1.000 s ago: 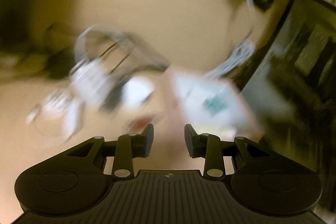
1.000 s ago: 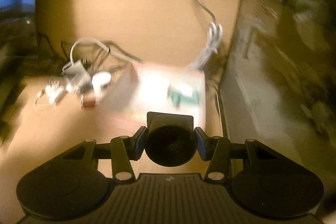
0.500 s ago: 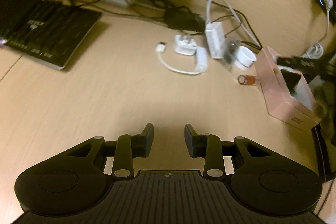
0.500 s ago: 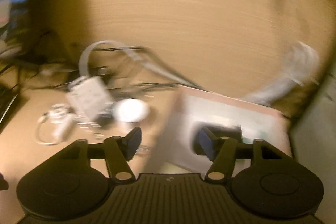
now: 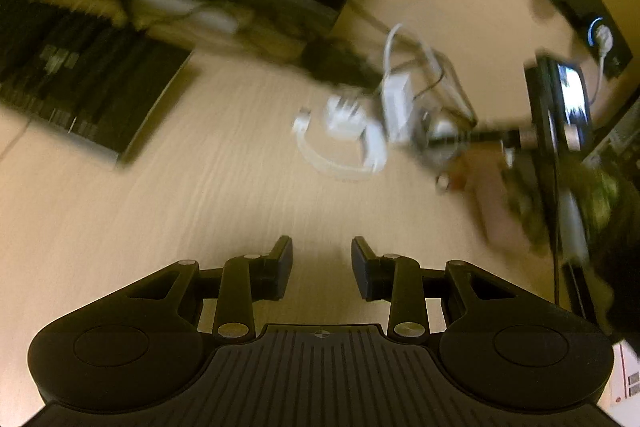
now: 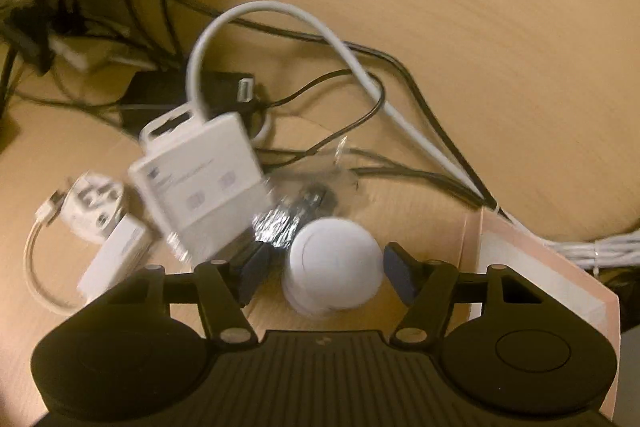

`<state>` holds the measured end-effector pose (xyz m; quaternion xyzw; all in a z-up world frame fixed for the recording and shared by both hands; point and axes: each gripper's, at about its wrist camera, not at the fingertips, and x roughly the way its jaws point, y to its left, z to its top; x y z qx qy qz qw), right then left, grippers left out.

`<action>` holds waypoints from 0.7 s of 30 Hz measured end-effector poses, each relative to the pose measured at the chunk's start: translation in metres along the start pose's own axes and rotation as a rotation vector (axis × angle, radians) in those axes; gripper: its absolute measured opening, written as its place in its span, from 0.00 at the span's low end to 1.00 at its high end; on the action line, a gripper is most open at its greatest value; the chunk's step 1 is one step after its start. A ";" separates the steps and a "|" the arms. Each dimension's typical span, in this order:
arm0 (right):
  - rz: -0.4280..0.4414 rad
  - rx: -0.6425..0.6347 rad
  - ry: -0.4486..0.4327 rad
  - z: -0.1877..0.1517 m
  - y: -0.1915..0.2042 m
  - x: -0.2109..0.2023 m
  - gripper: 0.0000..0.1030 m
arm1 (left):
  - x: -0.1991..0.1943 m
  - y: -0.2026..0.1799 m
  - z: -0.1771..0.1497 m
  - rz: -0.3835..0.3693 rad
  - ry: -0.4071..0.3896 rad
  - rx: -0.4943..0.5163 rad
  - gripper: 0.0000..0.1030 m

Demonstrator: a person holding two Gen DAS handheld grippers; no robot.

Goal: Organize rigid objects
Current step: 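Grasp the bagged black cable with the left tool while the right tool reaches toward the white plug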

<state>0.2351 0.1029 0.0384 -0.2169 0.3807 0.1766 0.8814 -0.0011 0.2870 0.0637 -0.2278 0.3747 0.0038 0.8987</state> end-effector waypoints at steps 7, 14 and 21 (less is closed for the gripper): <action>0.096 -0.002 0.042 -0.072 0.017 -0.048 0.31 | 0.062 -0.050 0.079 -0.076 -0.119 0.141 0.34; 0.126 0.041 -0.043 -0.126 0.014 -0.116 0.36 | 0.133 -0.114 0.110 -0.077 -0.066 0.324 0.34; 0.089 0.154 -0.059 -0.149 -0.010 -0.145 0.41 | 0.208 -0.158 0.098 0.038 0.145 0.483 0.28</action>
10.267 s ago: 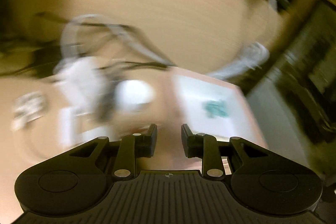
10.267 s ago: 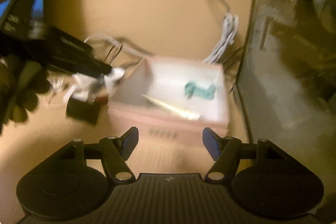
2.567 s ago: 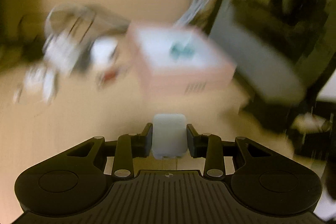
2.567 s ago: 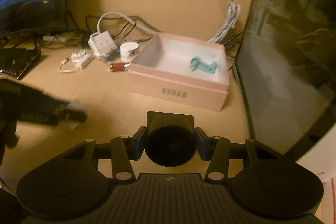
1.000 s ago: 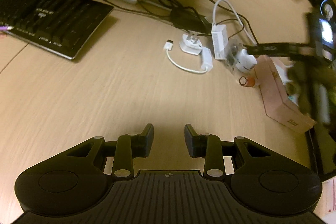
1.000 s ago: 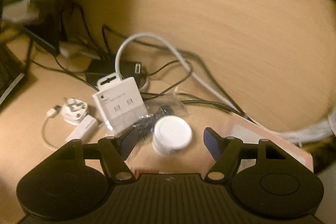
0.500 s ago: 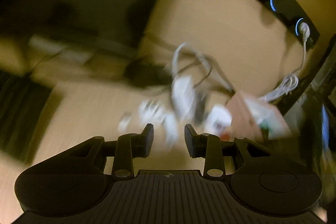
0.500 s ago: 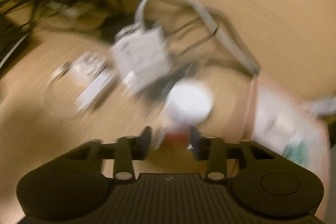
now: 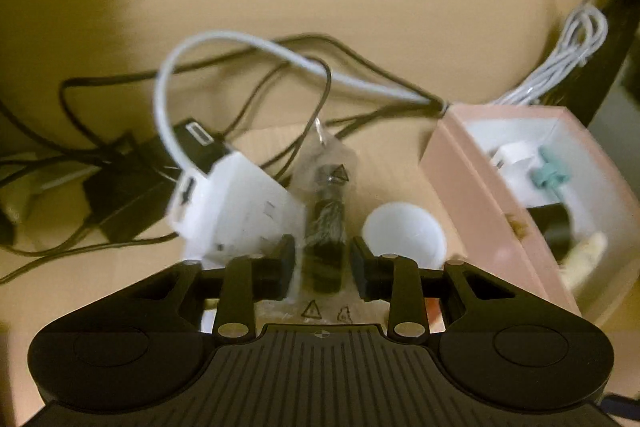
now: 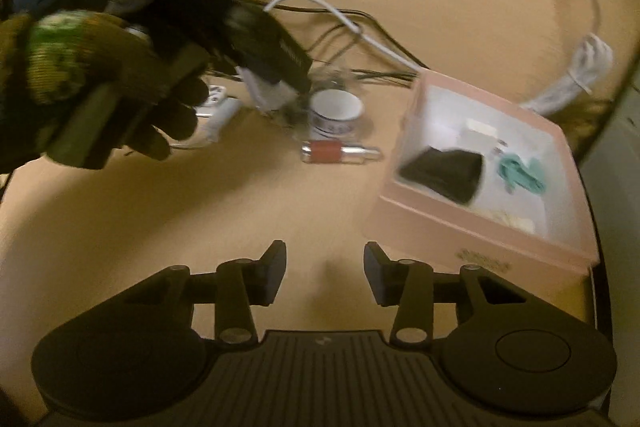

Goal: Organize rigid objects
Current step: 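Grasp the bagged black cable with the left tool while the right tool reaches toward the white plug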

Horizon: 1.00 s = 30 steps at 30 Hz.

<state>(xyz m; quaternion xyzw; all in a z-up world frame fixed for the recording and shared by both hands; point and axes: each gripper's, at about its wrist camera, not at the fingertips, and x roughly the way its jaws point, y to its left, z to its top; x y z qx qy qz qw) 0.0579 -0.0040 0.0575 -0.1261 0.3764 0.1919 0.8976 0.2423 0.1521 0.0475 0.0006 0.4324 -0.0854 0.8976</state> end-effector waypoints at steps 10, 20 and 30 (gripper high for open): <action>-0.027 0.068 0.043 -0.034 -0.015 -0.013 0.43 | 0.010 -0.005 -0.023 -0.020 0.025 0.026 0.22; 0.018 0.044 0.038 -0.035 -0.017 -0.003 0.43 | -0.071 0.014 -0.115 -0.045 0.021 -0.115 0.21; 0.139 -0.096 -0.006 -0.009 0.019 0.013 0.52 | -0.153 0.041 -0.198 0.107 0.036 -0.346 0.21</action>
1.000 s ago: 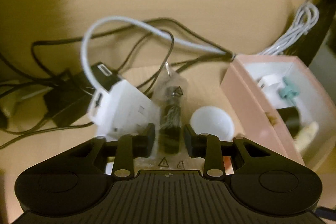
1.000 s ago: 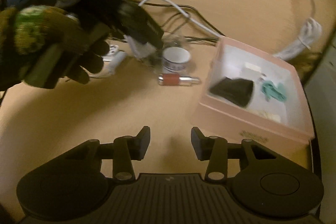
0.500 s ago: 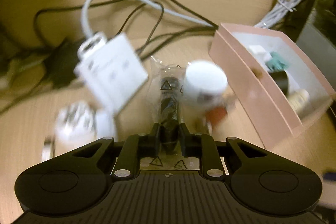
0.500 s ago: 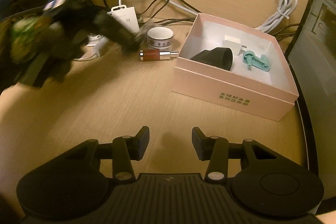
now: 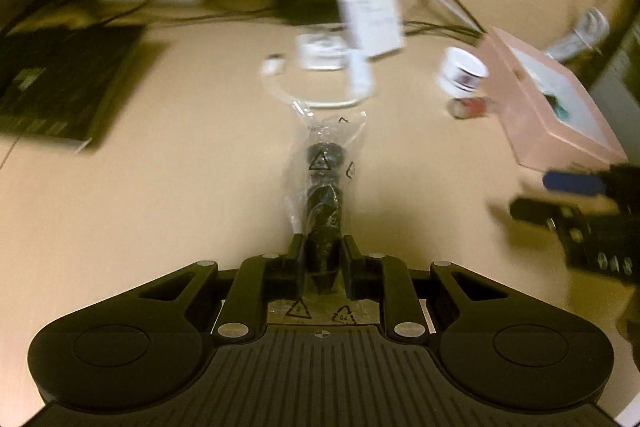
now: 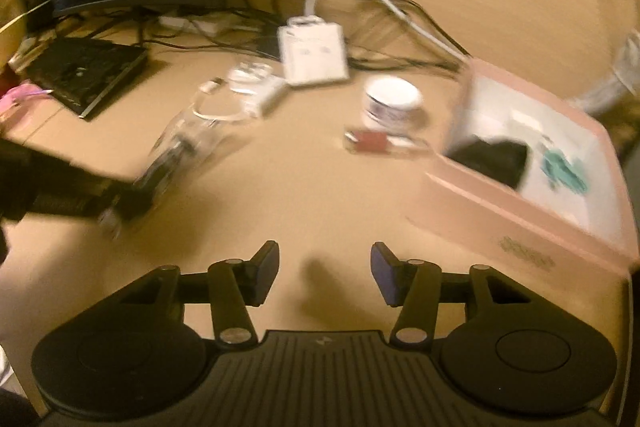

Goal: Organize rigid objects
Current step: 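Grasp the bagged black cable with the left tool while the right tool reaches toward the white plug, then lift the white plug with the right tool while the left tool holds the bagged cable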

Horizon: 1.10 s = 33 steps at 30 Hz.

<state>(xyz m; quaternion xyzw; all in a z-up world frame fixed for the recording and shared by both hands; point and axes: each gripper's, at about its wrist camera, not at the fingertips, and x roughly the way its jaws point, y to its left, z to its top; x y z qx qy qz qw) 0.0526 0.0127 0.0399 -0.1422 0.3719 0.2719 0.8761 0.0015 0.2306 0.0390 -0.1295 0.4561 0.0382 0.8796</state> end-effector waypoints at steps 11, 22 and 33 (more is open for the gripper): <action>0.068 -0.088 -0.132 0.111 0.061 0.089 0.70 | -0.015 0.027 -0.014 0.018 -0.029 -0.128 0.21; -0.049 -0.114 -0.087 0.142 0.088 0.168 0.47 | -0.017 0.027 -0.018 0.016 -0.042 -0.144 0.21; 0.020 -0.155 -0.090 0.051 0.052 0.046 0.47 | -0.016 0.002 -0.027 -0.079 0.004 -0.023 0.21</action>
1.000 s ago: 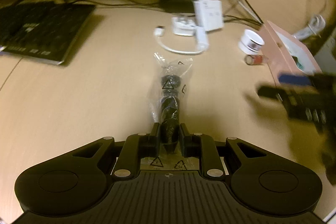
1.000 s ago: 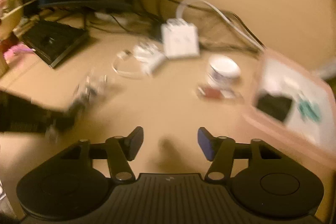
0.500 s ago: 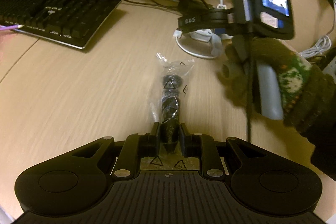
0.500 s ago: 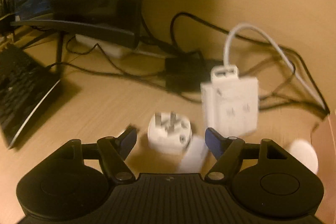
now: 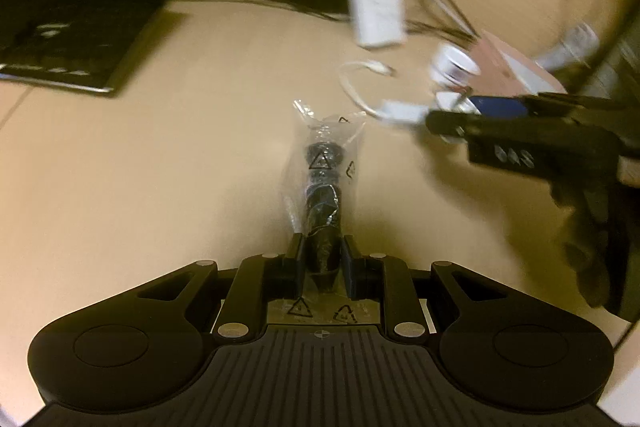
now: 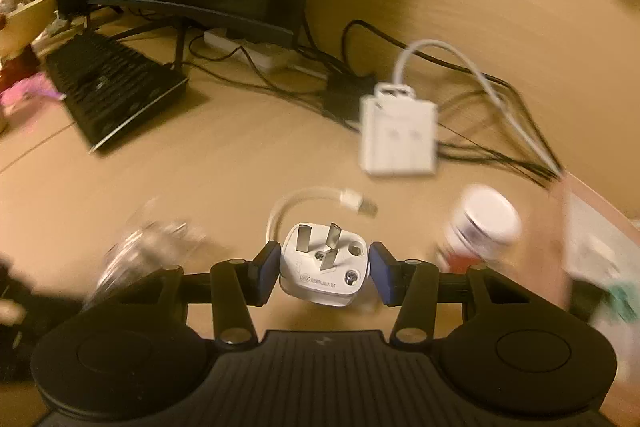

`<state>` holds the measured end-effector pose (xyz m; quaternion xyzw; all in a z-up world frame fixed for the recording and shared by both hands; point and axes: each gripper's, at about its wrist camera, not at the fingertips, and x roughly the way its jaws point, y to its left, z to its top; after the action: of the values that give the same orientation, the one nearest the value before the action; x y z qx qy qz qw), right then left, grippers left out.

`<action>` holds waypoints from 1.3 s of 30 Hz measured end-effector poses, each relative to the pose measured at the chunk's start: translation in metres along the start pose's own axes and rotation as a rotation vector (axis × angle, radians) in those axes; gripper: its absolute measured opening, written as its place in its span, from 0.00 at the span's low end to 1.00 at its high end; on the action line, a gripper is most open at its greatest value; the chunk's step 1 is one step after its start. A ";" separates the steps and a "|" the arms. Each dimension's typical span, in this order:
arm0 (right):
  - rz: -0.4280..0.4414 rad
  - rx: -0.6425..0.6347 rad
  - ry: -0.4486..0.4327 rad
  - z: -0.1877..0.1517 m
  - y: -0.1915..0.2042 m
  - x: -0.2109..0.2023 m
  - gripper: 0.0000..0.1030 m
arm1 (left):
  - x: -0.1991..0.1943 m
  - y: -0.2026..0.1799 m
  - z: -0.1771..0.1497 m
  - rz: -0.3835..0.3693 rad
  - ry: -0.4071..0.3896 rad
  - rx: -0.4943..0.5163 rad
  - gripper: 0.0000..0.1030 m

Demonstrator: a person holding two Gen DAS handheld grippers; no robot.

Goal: Organize rigid objects
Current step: 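Lift the white plug with the right tool while the left tool holds the bagged cable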

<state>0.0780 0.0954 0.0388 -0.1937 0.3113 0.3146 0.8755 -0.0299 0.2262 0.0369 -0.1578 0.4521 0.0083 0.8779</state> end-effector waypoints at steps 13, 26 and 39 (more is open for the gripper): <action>-0.162 0.096 0.011 -0.101 -0.030 -0.112 0.47 | 0.017 -0.059 0.005 -0.035 0.095 0.186 0.21; -0.338 0.293 -0.010 -0.158 -0.082 -0.186 0.47 | -0.023 -0.166 0.015 -0.329 -0.072 0.476 0.07; -0.384 0.387 -0.032 -0.186 -0.109 -0.204 0.47 | 0.018 -0.217 0.073 -0.289 -0.085 0.470 0.13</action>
<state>-0.0516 -0.1707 0.0546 -0.0734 0.3095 0.0802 0.9447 0.0731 0.0387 0.1204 -0.0124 0.3770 -0.2156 0.9007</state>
